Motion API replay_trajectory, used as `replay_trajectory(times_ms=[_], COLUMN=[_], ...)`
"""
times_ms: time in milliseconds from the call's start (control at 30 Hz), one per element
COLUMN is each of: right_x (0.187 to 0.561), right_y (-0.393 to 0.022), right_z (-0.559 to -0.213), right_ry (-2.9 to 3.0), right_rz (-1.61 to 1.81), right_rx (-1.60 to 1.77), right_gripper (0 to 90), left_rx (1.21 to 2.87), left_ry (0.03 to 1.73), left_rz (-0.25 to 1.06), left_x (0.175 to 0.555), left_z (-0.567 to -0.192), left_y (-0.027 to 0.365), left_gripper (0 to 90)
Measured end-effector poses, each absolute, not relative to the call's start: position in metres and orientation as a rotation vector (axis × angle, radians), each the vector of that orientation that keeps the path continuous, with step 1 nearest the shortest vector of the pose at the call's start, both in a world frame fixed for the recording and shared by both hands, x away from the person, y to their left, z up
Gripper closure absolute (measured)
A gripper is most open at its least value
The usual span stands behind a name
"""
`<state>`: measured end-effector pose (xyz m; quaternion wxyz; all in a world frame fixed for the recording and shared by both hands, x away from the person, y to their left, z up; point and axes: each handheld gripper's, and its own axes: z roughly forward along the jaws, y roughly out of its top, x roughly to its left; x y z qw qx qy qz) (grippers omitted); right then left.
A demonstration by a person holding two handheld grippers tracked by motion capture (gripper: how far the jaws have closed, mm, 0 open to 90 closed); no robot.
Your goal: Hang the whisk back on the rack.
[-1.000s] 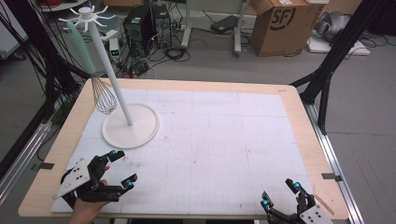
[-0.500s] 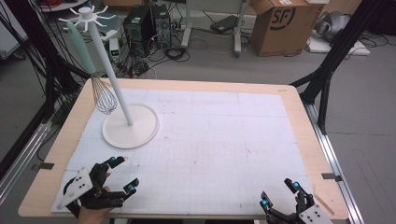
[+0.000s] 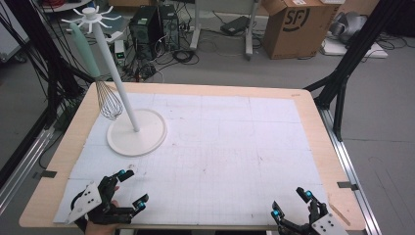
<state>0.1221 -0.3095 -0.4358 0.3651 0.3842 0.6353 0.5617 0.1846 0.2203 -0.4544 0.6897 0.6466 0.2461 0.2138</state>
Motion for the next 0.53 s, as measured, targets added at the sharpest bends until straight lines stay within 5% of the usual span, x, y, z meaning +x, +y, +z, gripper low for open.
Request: replay_trajectory(times_ms=[533], right_x=[0.1264], right_y=[-0.3101], right_z=[-0.4385], right_ry=[1.665], right_rz=[1.462], right_rx=[1.031], right_gripper=[15.2], left_rx=[1.45], left_ry=[0.517], left_rz=[0.486], left_x=[0.1852], left_z=[-0.4579], left_y=[0.2203], left_gripper=[11.4])
